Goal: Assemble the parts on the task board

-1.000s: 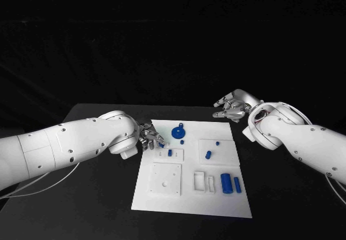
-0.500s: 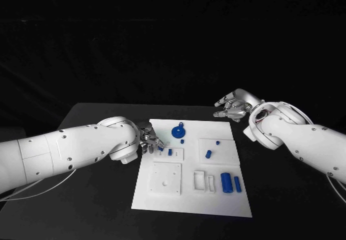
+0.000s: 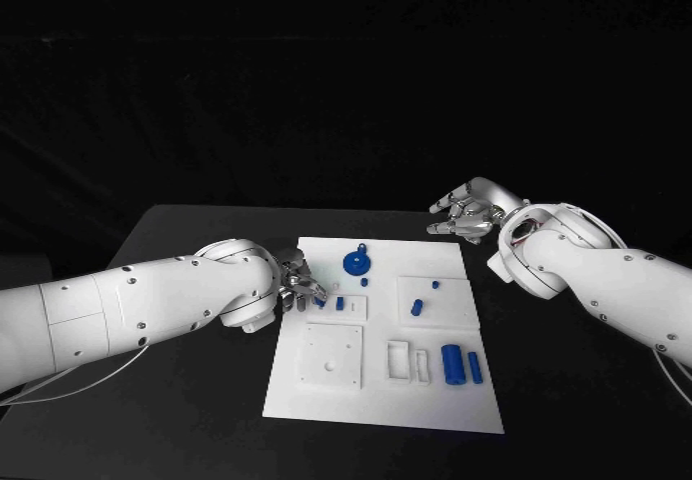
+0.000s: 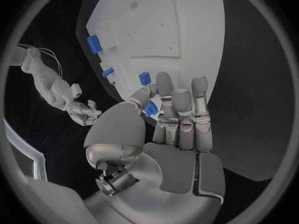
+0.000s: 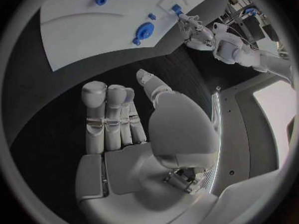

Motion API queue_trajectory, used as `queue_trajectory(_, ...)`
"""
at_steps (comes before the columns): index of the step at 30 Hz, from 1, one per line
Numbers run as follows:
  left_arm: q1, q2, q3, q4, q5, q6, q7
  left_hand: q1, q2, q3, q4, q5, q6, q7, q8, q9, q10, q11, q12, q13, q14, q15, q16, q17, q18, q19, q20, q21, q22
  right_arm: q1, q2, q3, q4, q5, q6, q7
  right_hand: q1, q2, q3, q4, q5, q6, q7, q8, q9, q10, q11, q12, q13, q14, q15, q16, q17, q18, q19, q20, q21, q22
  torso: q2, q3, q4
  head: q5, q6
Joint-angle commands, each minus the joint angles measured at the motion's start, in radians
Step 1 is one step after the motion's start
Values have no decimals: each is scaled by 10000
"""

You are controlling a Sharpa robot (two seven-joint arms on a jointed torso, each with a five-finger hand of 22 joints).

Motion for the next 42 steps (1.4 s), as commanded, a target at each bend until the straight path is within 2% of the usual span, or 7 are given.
queue_trajectory(1, -52, 40, -16, -16, -174, -103, -45, 76, -7, 545, -461, 70, 1031, -843, 34, -24, 265, -268, 49, -15, 161, -103, -51, 15, 32, 75, 2, 43, 191, -13, 2, 5, 11, -17, 112, 77, -121, -16, 49, 15, 35, 87, -1, -48, -12, 24, -56, 22, -13, 76, -18, -51, 4, 66, 221, -21, 1, 803, -4, 4, -7, -9, -7)
queue_trajectory(15, -92, 43, -34, -21, -520, 209, -120, 77, -25, 555, -454, 69, 1028, -842, 30, -40, 266, -265, 53, -31, 169, -100, -78, 38, 30, 77, 4, 33, 190, -22, -1, 5, 5, -16, 163, 80, -121, -16, 49, 15, 35, 87, -1, -48, -12, 24, -56, 22, -13, 76, -18, -51, 4, 66, 221, -21, 1, 803, -2, 16, -7, -5, -39)
queue_trajectory(23, -96, -6, -41, 80, -598, 470, -205, 84, -34, 578, -482, 121, 1056, -846, 32, -56, 265, -268, 88, -35, 182, -91, -70, 74, 30, 78, 11, 40, 196, -23, -1, 5, -12, -12, 192, 81, -121, -16, 49, 15, 35, 87, -1, -48, -12, 24, -56, 22, -13, 76, -18, -51, 4, 66, 221, -21, 1, 803, -4, 14, -8, -9, -48)
queue_trajectory(29, -101, -38, -44, 109, -606, 515, -237, 79, -34, 585, -490, 142, 1066, -846, 34, -60, 267, -270, 97, -38, 183, -91, -71, 86, 35, 77, 13, 45, 197, -23, -1, 5, -10, -6, 203, 83, -121, -16, 49, 15, 35, 87, -1, -48, -12, 24, -56, 22, -13, 76, -18, -51, 4, 66, 221, -21, 1, 803, -9, 11, 6, -44, -60)
queue_trajectory(42, -115, -81, -47, 190, -583, 607, -284, 56, -40, 593, -510, 140, 1071, -846, 29, -87, 268, -269, 111, -52, 190, -89, -78, 116, 43, 75, 17, 56, 195, -24, -10, 5, -7, -2, 216, 82, -128, -3, 66, 25, 39, 87, -1, -48, -12, 21, -56, 22, -13, 76, -19, -60, 5, 67, 221, -22, -13, 802, -3, 7, -1, -29, -81)
